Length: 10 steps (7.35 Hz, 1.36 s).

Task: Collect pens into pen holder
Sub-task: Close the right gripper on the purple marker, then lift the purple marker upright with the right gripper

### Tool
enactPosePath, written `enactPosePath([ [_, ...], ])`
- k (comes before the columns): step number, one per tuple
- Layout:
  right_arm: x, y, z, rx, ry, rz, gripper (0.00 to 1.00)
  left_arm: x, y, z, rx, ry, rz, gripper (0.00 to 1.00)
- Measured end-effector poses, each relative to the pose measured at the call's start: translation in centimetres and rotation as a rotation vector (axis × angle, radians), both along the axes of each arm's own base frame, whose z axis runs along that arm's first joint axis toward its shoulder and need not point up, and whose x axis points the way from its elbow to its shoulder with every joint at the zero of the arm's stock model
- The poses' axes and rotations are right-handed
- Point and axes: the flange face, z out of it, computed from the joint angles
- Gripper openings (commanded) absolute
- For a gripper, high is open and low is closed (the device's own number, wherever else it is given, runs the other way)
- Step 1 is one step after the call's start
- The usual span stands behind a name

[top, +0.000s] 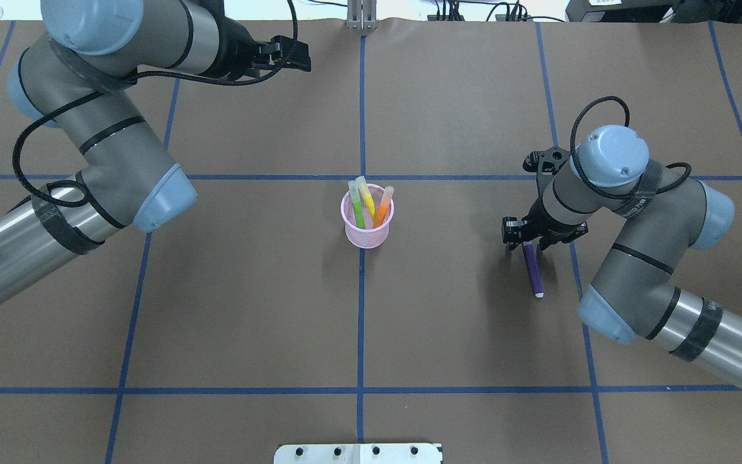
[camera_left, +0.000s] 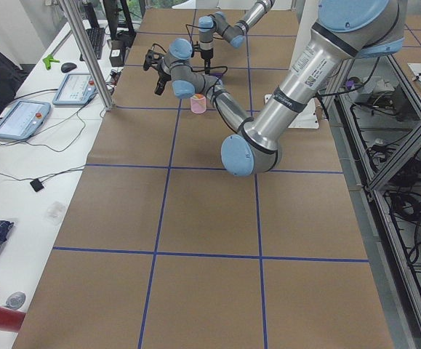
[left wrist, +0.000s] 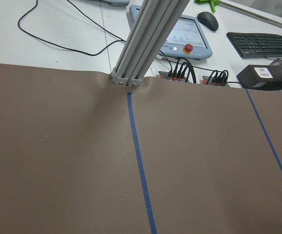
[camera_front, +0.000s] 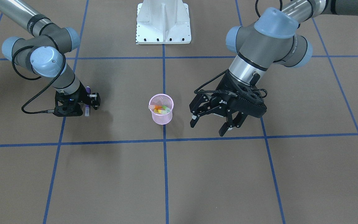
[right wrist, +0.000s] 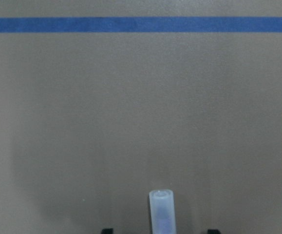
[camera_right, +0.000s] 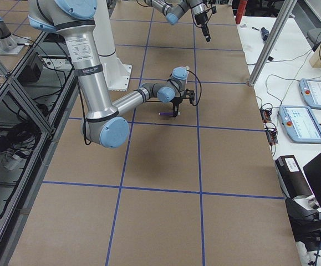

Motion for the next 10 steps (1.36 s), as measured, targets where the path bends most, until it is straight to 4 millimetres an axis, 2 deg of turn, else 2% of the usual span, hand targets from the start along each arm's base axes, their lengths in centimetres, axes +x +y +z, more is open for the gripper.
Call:
enactPosePath([
  [3,0.0,0.0,0.0,0.000,0.001,0.000,0.52,0.1,-0.1,0.1,-0.001,-0.002,0.001,0.99],
  [4,0.0,0.0,0.0,0.001,0.000,0.000,0.41,0.1,-0.1,0.1,-0.001,-0.002,0.000,0.99],
  [6,0.0,0.0,-0.1,0.001,-0.001,0.000,0.02,0.1,-0.1,0.0,0.000,0.000,-0.001,0.99],
  [10,0.3,0.1,-1.1,0.016,-0.018,0.001,0.00,0.1,-0.1,-0.1,0.000,0.001,-0.001,0.99],
])
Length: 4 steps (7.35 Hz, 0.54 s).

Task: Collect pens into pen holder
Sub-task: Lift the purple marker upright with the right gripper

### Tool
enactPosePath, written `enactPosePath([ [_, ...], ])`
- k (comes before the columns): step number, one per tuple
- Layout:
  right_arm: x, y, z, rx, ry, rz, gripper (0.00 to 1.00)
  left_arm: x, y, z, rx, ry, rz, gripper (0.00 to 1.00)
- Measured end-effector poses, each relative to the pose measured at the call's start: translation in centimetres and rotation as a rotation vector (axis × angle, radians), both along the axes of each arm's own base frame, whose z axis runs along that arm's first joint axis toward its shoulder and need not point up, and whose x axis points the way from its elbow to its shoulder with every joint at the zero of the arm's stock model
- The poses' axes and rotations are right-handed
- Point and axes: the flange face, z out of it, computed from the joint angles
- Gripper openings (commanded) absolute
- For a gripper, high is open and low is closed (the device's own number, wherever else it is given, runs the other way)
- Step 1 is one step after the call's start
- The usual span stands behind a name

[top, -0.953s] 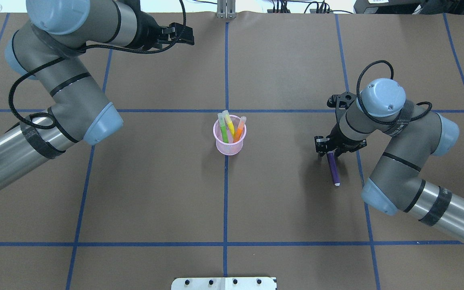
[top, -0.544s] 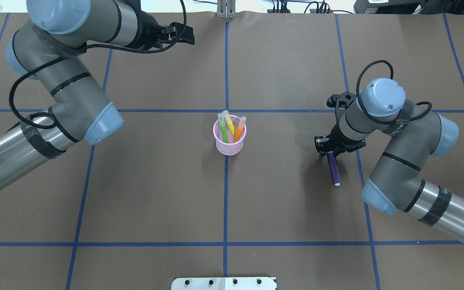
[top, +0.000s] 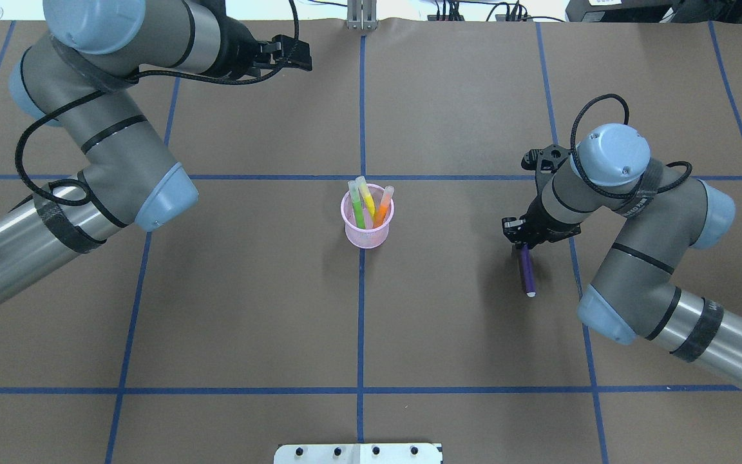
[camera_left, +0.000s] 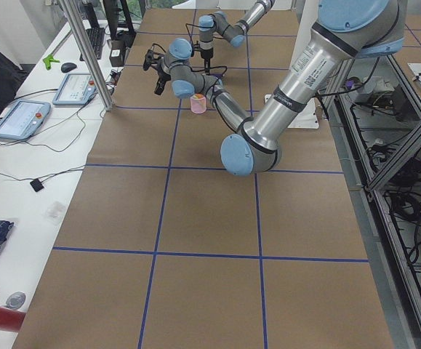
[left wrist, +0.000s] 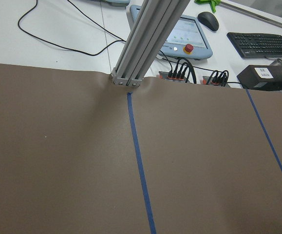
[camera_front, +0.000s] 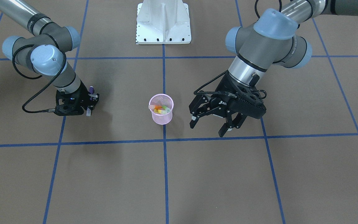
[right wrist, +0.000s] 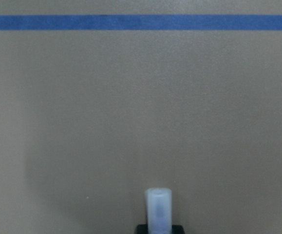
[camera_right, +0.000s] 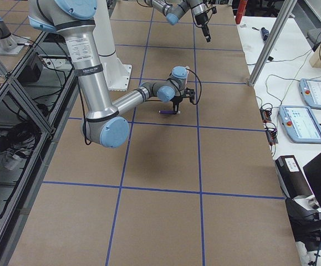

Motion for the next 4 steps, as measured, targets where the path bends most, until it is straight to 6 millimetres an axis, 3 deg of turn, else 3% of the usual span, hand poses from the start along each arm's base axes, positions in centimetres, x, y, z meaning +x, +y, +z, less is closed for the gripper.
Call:
enactPosePath([
  [2,0.9,-0.2,-2.8,0.039,-0.047,0.012,0.00,-0.4,-0.2,0.0,0.002,0.001,-0.005,0.99],
  [4,3.6,-2.4,-8.0,0.111,-0.119,0.068,0.00,-1.6,-0.8,0.3,0.019,-0.015,-0.012,0.99],
])
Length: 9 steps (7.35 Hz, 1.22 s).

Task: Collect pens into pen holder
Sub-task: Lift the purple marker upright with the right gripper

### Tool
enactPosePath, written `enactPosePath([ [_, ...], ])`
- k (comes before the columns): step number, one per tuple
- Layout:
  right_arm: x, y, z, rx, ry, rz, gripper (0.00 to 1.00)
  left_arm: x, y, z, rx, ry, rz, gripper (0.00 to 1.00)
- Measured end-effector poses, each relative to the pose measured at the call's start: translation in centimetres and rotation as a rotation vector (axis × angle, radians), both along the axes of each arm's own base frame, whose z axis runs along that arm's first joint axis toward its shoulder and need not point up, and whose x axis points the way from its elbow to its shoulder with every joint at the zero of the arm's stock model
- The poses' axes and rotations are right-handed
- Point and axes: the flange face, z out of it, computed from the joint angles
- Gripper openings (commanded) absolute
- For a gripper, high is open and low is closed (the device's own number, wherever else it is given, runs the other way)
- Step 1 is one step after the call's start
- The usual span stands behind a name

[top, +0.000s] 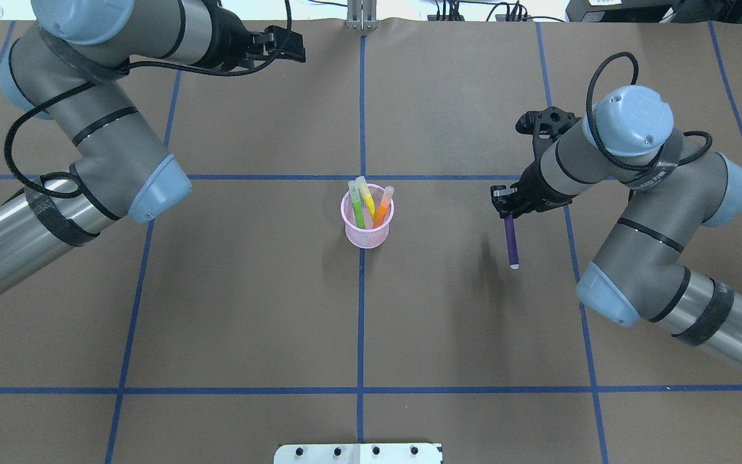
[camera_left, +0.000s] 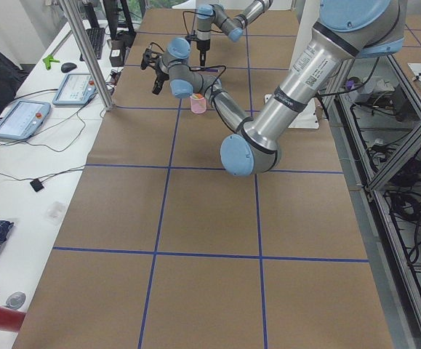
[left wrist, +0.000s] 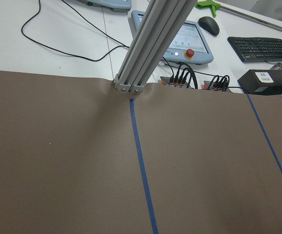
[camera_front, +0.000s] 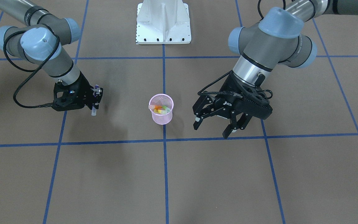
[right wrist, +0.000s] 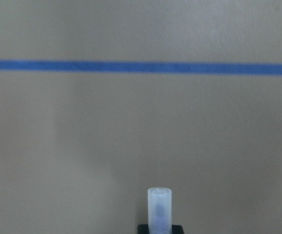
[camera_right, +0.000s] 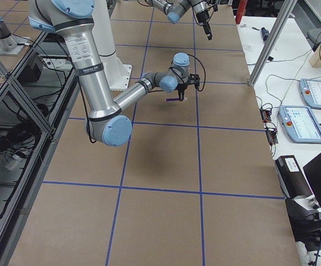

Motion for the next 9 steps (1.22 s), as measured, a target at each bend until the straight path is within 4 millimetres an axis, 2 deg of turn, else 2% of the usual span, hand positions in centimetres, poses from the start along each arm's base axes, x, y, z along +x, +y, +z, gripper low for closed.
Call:
enactPosePath([
  [1,1.4,-0.9,-2.4,0.040,-0.028,0.028,0.00,-0.8,-0.4,0.8,0.014,-0.021,-0.003,0.99],
  [3,3.3,-1.9,-6.1,0.186,-0.094,0.118,0.00,-2.4,-1.0,3.7,0.036,-0.077,0.005,0.99],
  [5,3.9,-2.5,-7.3,0.375,-0.246,0.201,0.00,-4.5,-1.8,6.6,0.045,-0.123,0.013,0.99],
  [7,3.3,-1.7,-9.0,0.514,-0.355,0.284,0.00,-5.5,-2.3,8.0,0.037,-0.143,0.011,0.99],
  [9,1.2,0.8,-10.3,0.606,-0.446,0.347,0.00,-5.7,-2.4,9.0,0.026,-0.152,0.010,0.99],
])
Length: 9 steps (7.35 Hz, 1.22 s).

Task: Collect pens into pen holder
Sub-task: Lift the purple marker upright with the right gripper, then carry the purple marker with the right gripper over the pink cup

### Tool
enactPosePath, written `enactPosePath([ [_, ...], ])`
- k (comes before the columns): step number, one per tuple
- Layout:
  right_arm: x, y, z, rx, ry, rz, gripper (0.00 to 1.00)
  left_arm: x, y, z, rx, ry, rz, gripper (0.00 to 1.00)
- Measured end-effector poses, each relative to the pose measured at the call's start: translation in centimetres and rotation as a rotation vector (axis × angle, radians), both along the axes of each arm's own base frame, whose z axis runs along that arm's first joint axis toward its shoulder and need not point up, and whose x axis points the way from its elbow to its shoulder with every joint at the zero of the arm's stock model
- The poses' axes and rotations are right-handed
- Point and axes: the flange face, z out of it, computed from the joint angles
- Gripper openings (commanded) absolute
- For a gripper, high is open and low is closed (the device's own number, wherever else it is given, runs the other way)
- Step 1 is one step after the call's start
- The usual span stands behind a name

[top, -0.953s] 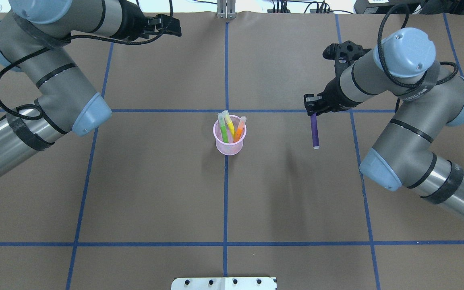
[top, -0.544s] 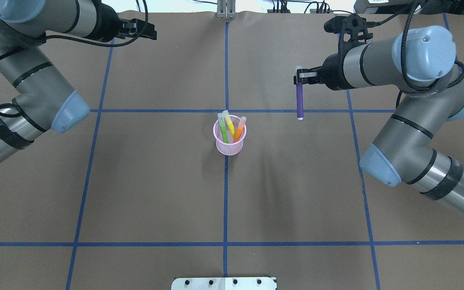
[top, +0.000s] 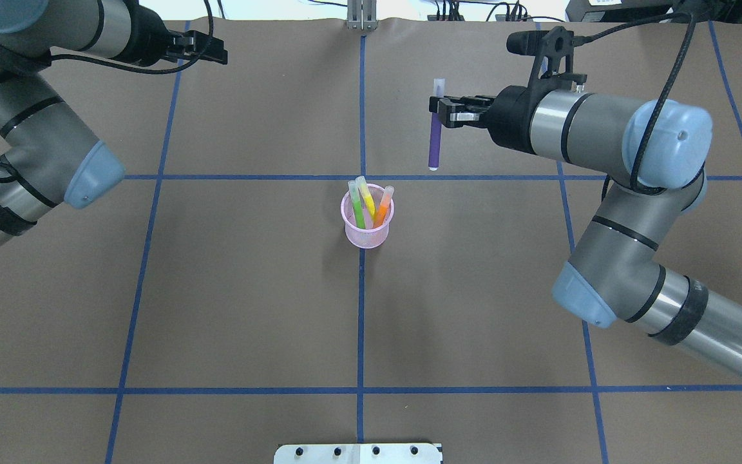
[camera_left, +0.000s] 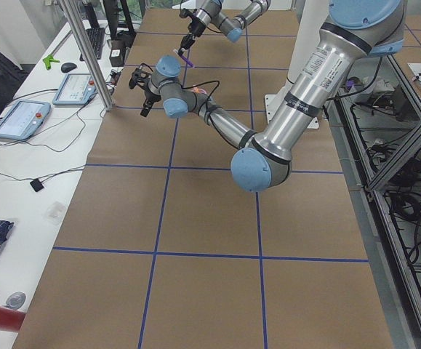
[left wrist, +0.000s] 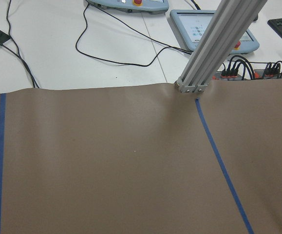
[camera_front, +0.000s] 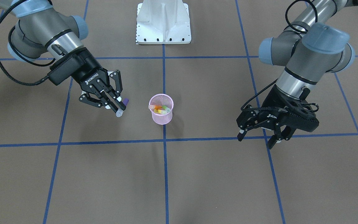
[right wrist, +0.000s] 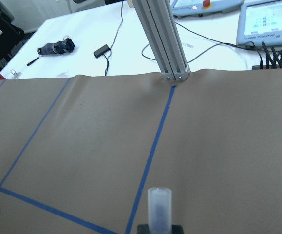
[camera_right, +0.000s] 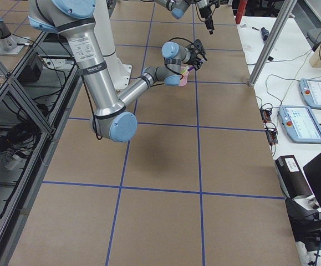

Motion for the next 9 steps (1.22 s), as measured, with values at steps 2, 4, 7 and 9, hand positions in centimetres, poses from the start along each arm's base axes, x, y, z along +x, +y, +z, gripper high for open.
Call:
enactPosePath([
  [2,-2.8,2.7,-0.7,0.050,-0.030,0.036,0.00,-0.1,-0.1,1.0,-0.012,-0.008,-0.001,0.99],
  [4,-6.6,5.9,-0.9,0.118,0.021,0.069,0.00,-0.2,0.0,1.9,-0.023,-0.016,-0.002,0.99],
  [7,-11.4,7.2,-1.7,0.134,0.053,0.106,0.00,-0.3,-0.1,3.3,-0.040,-0.027,-0.002,0.99],
  [9,-12.7,6.8,-1.7,0.130,0.067,0.113,0.00,-0.2,-0.2,3.8,-0.046,-0.035,0.000,0.99],
])
